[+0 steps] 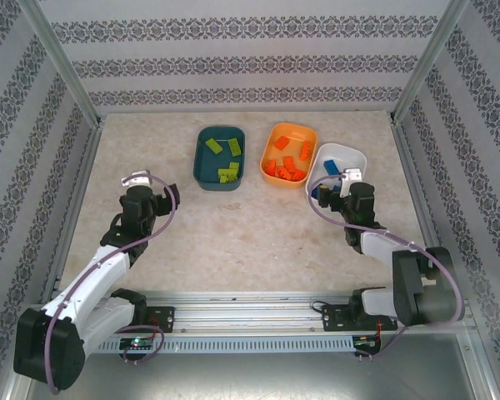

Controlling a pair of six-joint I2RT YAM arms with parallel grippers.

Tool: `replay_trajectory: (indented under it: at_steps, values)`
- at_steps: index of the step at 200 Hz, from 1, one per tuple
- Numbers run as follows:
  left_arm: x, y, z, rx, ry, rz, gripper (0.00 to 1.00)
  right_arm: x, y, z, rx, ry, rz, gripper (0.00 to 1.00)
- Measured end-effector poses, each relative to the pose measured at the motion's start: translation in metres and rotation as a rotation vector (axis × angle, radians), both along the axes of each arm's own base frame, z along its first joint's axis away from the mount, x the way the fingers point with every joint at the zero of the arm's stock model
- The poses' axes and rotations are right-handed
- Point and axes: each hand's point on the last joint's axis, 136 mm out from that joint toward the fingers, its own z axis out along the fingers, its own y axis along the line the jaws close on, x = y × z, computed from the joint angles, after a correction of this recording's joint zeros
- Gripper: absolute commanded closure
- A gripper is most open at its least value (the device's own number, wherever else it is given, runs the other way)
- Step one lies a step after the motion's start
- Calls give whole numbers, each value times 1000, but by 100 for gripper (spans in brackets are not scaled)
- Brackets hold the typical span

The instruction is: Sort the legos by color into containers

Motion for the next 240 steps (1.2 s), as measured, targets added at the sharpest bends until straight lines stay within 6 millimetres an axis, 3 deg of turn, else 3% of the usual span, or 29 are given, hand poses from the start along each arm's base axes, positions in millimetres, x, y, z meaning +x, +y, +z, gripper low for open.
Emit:
replay_trajectory:
  at_steps: [38, 72, 102, 168, 198, 240]
  values:
    - [14, 18, -1, 138, 5, 23, 0, 14, -6, -3, 6, -56, -20, 2]
    - [26, 28, -1, 213, -17, 26, 0, 15, -9, -15, 12, -58, -32, 2]
    - [33, 38, -26, 246, 23, 29, 0, 17, -12, -11, 13, -76, -39, 2]
    - [57, 26, -75, 264, 84, -57, 0, 18, -12, -9, 13, -85, -39, 2]
    - [67, 20, -86, 244, 59, -101, 0, 18, -12, -9, 13, -85, -39, 2]
    - [62, 30, -93, 223, 24, -87, 0, 18, -12, -9, 13, -85, -38, 2]
